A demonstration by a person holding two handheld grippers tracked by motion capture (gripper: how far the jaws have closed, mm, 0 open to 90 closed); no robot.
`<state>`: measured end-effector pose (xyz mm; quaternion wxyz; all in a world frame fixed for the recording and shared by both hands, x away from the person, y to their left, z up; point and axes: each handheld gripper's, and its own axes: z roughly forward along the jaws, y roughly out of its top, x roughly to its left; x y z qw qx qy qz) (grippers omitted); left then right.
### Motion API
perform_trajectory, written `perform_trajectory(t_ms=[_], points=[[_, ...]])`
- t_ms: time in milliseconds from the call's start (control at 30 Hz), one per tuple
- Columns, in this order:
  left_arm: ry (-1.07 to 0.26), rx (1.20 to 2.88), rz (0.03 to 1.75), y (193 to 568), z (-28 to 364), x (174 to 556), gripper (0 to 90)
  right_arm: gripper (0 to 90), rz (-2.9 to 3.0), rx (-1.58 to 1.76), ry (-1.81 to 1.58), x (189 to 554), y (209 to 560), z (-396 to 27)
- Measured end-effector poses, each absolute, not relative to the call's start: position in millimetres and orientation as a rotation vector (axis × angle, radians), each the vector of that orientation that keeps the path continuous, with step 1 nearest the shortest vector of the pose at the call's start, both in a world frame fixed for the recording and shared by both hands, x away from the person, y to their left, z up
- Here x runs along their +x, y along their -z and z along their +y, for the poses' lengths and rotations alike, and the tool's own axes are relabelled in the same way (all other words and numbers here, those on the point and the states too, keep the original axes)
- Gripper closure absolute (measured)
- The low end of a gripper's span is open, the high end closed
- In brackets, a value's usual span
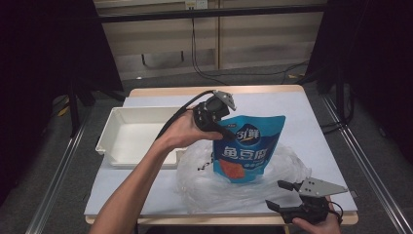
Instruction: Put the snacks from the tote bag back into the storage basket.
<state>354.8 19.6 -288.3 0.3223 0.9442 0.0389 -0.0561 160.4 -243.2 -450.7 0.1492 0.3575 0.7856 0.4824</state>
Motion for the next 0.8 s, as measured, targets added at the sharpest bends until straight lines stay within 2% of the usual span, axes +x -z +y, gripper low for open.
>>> perform_trajectory(t_ms=[467,800], points=[[0.138,2.488,0.121,280,5,353,90.0,23.9,2.25,1.032,-1.397,159,451,-244],[0.129,2.479,0.117,271,9,352,90.0,22.0,2.236,1.035,-1.412,159,450,-245]])
